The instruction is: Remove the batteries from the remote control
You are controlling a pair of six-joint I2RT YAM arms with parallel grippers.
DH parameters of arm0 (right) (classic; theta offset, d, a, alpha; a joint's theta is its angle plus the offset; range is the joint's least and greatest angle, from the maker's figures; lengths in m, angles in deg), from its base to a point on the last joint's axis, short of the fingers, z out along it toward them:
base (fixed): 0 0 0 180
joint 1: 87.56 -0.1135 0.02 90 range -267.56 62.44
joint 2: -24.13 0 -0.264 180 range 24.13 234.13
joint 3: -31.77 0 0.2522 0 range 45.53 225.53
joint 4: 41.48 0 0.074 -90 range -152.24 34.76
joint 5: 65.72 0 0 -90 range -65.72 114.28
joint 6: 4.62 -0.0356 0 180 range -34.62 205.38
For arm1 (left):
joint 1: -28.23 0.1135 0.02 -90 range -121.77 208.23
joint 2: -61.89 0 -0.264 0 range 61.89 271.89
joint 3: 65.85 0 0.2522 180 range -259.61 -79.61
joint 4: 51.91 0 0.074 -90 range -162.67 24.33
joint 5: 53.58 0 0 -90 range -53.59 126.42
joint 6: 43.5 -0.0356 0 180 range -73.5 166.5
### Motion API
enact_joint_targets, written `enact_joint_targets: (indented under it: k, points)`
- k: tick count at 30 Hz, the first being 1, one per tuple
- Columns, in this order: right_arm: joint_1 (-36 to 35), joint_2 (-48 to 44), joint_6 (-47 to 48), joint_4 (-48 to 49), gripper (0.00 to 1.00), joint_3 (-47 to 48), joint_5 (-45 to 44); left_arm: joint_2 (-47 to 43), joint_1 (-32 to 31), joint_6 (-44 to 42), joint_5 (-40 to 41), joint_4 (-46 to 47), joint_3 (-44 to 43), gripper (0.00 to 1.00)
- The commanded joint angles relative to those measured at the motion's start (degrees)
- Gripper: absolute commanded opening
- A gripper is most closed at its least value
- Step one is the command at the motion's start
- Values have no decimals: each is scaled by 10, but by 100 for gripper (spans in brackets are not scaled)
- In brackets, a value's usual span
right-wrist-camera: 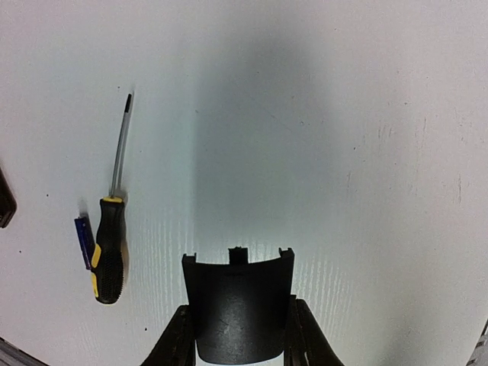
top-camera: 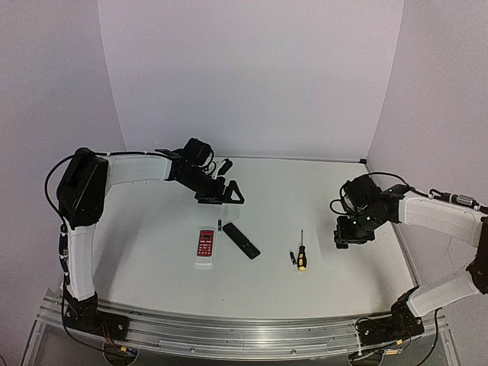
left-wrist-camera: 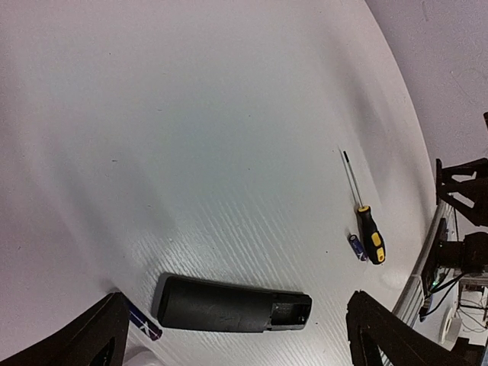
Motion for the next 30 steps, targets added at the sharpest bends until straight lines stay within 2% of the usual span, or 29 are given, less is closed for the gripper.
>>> enact_joint_targets:
  k: [1, 5, 13, 30]
  points:
    - [-10, -21, 5, -9, 12, -5, 14, 54, -9, -37, -34, -39, -63, 100]
    - [-12, -22, 6, -9, 12, -6, 11, 90, -32, -47, 14, -80, -105, 100]
    - [-16, -27, 14, -9, 12, -3, 13, 115, -52, -36, 92, -115, -116, 99]
    - [-32, -43, 15, -9, 12, -3, 11, 90, -79, -9, 131, -107, -49, 98]
